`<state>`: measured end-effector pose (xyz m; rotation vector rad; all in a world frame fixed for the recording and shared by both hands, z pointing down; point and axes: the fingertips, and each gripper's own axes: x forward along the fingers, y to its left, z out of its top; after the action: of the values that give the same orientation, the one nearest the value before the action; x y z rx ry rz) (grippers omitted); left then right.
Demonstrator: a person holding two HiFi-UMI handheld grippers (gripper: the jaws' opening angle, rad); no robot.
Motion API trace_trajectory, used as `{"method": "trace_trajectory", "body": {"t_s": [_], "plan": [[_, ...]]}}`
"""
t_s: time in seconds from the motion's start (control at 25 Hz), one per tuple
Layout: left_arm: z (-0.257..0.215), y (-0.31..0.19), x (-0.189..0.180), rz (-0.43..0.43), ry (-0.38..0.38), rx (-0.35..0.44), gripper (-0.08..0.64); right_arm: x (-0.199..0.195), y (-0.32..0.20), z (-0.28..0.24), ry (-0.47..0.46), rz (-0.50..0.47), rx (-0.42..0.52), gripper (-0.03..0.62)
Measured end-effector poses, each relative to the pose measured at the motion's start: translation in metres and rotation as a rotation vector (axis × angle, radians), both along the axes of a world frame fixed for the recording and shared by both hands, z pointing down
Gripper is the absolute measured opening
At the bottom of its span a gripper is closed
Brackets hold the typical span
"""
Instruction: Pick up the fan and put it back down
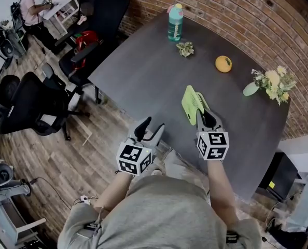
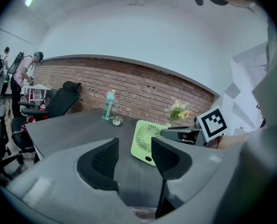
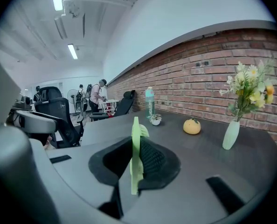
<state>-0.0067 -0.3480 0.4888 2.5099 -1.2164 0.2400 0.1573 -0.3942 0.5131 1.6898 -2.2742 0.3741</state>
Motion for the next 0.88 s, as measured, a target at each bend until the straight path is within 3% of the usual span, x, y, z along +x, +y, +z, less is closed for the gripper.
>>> {"method": "trace_trajectory", "body": {"t_s": [0.88], "plan": [[-0.029,0.074,-0.021,0.021,0.026,0.081,0.213,-0.030,0.093,-0.042,-0.007,0.025,0.083,0.046]]}}
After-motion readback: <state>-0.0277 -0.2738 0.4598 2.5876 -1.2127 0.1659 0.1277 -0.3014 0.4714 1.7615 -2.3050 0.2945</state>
